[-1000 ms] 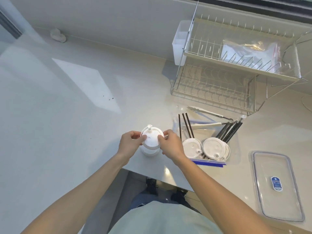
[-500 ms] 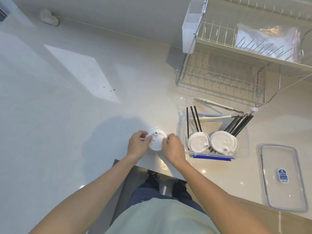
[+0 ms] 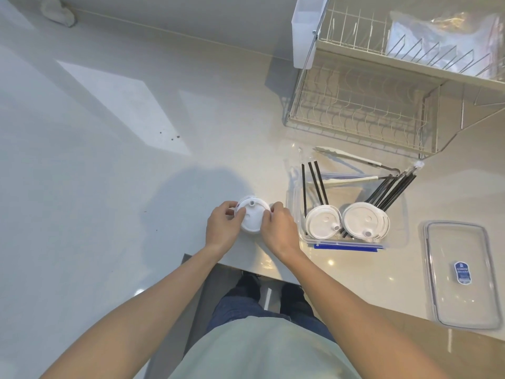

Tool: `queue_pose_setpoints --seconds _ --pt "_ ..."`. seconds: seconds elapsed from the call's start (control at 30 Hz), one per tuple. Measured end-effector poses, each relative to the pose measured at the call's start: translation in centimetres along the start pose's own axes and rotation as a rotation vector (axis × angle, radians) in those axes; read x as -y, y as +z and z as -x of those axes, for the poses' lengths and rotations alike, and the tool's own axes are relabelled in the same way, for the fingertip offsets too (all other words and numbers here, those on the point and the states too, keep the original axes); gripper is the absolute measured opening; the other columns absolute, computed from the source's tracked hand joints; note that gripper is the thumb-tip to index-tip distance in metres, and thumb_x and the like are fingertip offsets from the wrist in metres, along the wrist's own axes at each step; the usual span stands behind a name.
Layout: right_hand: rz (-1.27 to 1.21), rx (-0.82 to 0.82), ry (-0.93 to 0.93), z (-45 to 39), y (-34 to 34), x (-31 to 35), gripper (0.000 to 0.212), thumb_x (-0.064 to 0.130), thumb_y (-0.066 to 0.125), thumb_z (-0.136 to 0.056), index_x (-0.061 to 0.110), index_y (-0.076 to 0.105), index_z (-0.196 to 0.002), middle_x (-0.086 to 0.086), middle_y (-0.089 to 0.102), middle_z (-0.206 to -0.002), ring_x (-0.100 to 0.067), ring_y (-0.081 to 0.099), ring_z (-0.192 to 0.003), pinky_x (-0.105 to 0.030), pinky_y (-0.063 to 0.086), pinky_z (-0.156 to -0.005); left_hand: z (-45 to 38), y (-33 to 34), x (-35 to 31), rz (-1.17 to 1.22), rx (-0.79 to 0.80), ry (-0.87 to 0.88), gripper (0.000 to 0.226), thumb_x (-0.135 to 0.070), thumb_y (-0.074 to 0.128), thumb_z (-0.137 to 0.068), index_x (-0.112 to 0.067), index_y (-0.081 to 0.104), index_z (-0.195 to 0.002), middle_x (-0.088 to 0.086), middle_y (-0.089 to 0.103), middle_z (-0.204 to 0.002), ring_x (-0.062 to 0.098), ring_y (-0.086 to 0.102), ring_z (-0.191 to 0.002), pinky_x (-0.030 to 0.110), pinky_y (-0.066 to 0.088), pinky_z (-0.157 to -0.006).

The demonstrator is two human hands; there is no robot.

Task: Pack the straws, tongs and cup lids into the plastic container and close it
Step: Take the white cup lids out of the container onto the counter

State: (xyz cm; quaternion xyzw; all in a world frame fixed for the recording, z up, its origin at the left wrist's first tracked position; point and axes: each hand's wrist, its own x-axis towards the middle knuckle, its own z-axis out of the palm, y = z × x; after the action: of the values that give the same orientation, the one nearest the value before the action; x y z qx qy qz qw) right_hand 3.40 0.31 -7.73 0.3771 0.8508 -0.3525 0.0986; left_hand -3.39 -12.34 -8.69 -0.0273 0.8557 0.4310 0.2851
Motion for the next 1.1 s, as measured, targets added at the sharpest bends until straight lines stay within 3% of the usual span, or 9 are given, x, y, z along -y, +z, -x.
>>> queue_pose_setpoints --seconds 0.27,0.4,0.47,0.53,0.6,0.7,0.83,0.97,1.1 --pt "0.037 0.095 0.083 -1.0 0.3 -0.1 0.027 0.022 0.039 -0.106 0.003 0.053 -0.119 -0.018 0.063 -0.116 -0.037 0.064 -0.097 -0.036 0.043 -0.071 -0.6 0.4 0.1 -0.055 0.046 -0.048 0.025 -0.036 0.066 -0.094 -0.020 0.068 -0.114 -0.003 0.072 -0.098 0.018 0.069 -0.095 0.023 0.048 -0.069" --pt "0.164 0.119 -0.002 0.2 -1.3 1.2 0.025 0.020 0.042 -0.108 0.004 0.050 -0.125 -0.015 0.058 -0.123 -0.036 0.066 -0.100 -0.034 0.039 -0.069 -0.4 0.5 -1.3 -0.200 0.002 -0.043 0.042 -0.038 0.066 -0.093 -0.023 0.055 -0.131 -0.001 0.056 -0.121 0.018 0.062 -0.101 0.034 0.053 -0.082" --pt "0.200 0.043 -0.151 1.7 -3.2 1.8 0.025 0.023 0.043 -0.107 0.007 0.051 -0.125 -0.012 0.059 -0.119 -0.037 0.066 -0.094 -0.036 0.039 -0.067 0.1 0.6 -3.2 -0.178 -0.080 0.067 0.041 -0.036 0.065 -0.094 -0.024 0.053 -0.131 -0.003 0.050 -0.121 0.015 0.060 -0.100 0.034 0.054 -0.084" --pt "0.128 -0.132 -0.269 2.9 -6.0 1.2 0.023 0.025 0.046 -0.105 0.010 0.058 -0.119 -0.010 0.066 -0.108 -0.038 0.066 -0.084 -0.041 0.048 -0.065 0.6 1.1 -5.8 -0.098 -0.105 0.261 0.023 -0.028 0.064 -0.094 -0.021 0.062 -0.116 -0.004 0.058 -0.107 0.012 0.062 -0.090 0.030 0.053 -0.080" --pt "0.068 -0.325 -0.265 3.0 -9.2 -1.1 0.019 0.023 0.051 -0.103 0.010 0.063 -0.110 -0.008 0.070 -0.099 -0.035 0.066 -0.077 -0.043 0.052 -0.062 1.1 2.3 -8.4 -0.129 -0.012 0.467 0.008 -0.022 0.064 -0.093 -0.019 0.067 -0.100 -0.005 0.064 -0.092 0.009 0.063 -0.081 0.028 0.053 -0.076" --pt "0.097 -0.421 -0.050 1.8 -14.0 -6.6 0.022 0.021 0.057 -0.101 0.006 0.063 -0.117 -0.011 0.069 -0.111 -0.033 0.067 -0.093 -0.038 0.050 -0.070 1.2 5.5 -11.3 -0.275 0.274 0.664 0.009 -0.024 0.064 -0.092 -0.021 0.069 -0.098 -0.006 0.064 -0.089 0.010 0.063 -0.079 0.034 0.054 -0.078" --pt "0.241 -0.285 0.236 0.0 -17.6 -12.3 0.036 0.029 0.065 -0.096 0.004 0.058 -0.121 -0.017 0.062 -0.117 -0.036 0.060 -0.108 -0.041 0.048 -0.079 1.9 10.7 -13.4 -0.421 0.492 0.765 0.022 -0.022 0.065 -0.092 -0.015 0.069 -0.113 0.001 0.069 -0.109 0.016 0.065 -0.096 0.039 0.053 -0.088" --pt "0.229 -0.119 0.329 -1.2 -18.8 -13.6 0.037 0.034 0.068 -0.090 0.005 0.060 -0.112 -0.015 0.065 -0.116 -0.036 0.063 -0.106 -0.036 0.045 -0.076 2.6 15.1 -14.6 -0.575 0.626 0.690 0.052 -0.021 0.065 -0.093 -0.011 0.051 -0.142 0.011 0.057 -0.137 0.026 0.057 -0.124 0.037 0.045 -0.105" --pt "0.215 0.060 0.389 -2.0 -18.7 -13.2 0.034 0.041 0.070 -0.086 0.015 0.060 -0.105 -0.008 0.067 -0.115 -0.028 0.062 -0.097 -0.031 0.042 -0.074 2.1 18.1 -14.1 -0.725 0.667 0.614 0.048 -0.021 0.065 -0.092 -0.011 0.049 -0.136 0.012 0.056 -0.128 0.031 0.059 -0.114 0.044 0.051 -0.095"
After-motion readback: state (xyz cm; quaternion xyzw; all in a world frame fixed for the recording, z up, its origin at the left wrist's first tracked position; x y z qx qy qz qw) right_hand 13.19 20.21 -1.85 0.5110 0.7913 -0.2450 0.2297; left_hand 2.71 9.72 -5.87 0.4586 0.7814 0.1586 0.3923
